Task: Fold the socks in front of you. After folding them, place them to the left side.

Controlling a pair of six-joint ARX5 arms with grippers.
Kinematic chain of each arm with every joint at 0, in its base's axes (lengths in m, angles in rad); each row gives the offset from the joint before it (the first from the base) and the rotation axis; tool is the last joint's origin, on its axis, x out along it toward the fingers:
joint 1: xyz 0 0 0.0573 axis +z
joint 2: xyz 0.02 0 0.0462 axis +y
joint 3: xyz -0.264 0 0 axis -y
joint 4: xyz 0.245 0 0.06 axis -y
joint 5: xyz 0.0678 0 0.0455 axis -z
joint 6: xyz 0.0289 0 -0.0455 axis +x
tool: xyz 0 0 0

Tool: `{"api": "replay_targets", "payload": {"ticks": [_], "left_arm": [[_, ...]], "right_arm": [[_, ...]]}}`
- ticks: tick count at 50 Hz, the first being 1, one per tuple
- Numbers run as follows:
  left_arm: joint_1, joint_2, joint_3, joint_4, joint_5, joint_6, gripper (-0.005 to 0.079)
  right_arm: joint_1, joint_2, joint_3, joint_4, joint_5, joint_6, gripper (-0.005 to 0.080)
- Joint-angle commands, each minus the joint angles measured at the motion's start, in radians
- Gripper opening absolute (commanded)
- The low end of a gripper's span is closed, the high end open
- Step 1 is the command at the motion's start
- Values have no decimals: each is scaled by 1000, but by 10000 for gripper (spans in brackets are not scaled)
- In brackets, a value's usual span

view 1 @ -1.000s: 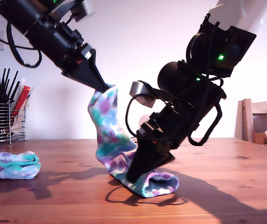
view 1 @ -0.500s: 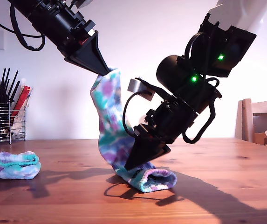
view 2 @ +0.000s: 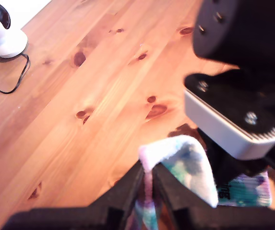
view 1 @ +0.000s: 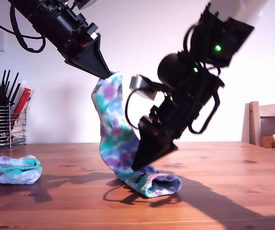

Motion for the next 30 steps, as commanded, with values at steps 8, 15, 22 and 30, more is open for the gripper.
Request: {"api": "replay_targets", "payload": {"ticks": [8, 15, 22, 30], "left_arm": [[3, 84, -3, 55, 11, 0, -24], [3, 97, -3, 72, 16, 0, -24], [3, 101, -4, 82, 20, -10, -24], [3, 101, -4, 82, 37, -32, -24]], "right_arm": [[2, -41, 58, -217, 18, -69, -13], [-6, -41, 56, -235, 22, -107, -13], [-23, -35, 50, -234, 43, -121, -13], [-26, -35, 15, -187, 51, -135, -13]]}}
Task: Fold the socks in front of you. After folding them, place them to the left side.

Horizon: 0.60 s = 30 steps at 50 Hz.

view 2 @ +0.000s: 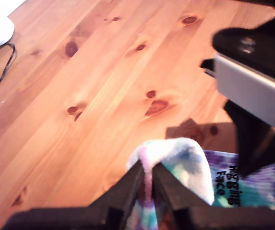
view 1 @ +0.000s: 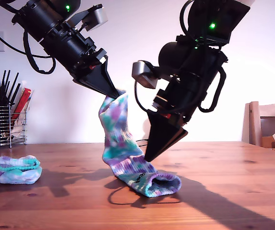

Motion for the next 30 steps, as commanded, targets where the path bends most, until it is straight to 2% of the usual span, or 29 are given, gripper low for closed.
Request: {"api": "replay_targets", "payload": {"ticks": [1, 12, 30], "left_arm": [[1, 10, -3, 9, 18, -29, -24], [2, 10, -4, 43, 36, -30, -24], [8, 10, -4, 75, 61, -30, -24]], "right_arm": [[-5, -3, -42, 24, 3, -3, -13], [-13, -3, -64, 144, 29, -3, -13], [-74, 21, -64, 114, 9, -3, -13]]}}
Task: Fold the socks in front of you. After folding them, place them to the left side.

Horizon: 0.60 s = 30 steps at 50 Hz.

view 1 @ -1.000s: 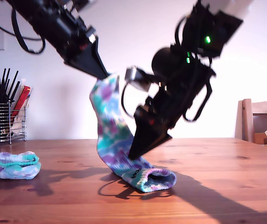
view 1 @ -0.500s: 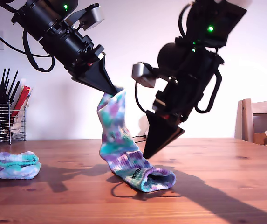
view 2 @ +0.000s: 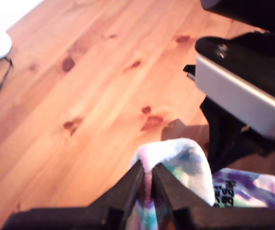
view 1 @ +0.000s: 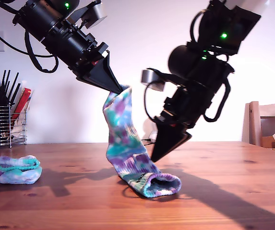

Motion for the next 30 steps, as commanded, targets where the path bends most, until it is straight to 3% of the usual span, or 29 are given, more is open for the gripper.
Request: {"api": "replay_targets", "payload": {"ticks": [1, 30], "left_arm": [[2, 10, -4, 22, 12, -6, -24], [3, 56, -4, 67, 71, -38, -24]], "right_arm": [[-8, 28, -11, -20, -13, -2, -13], [1, 95, -11, 21, -71, 1, -13]]}}
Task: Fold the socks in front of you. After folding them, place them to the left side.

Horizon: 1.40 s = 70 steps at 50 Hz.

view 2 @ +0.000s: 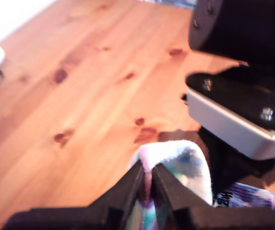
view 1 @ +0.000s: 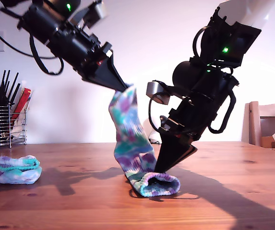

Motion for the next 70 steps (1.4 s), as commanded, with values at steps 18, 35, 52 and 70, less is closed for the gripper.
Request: {"api": "replay_targets", "payload": {"ticks": [18, 35, 52, 70], "left_arm": [[3, 16, 2, 28, 52, -29, -24], [0, 15, 29, 14, 112, -78, -24], [-19, 15, 29, -41, 112, -82, -24], [-42, 16, 28, -135, 114, -80, -24]], "right_arm": [[4, 74, -11, 64, 1, -7, -13], [4, 74, -11, 190, 18, -6, -13], [4, 106, -11, 203, 21, -7, -13], [5, 109, -4, 200, -3, 31, -13]]}}
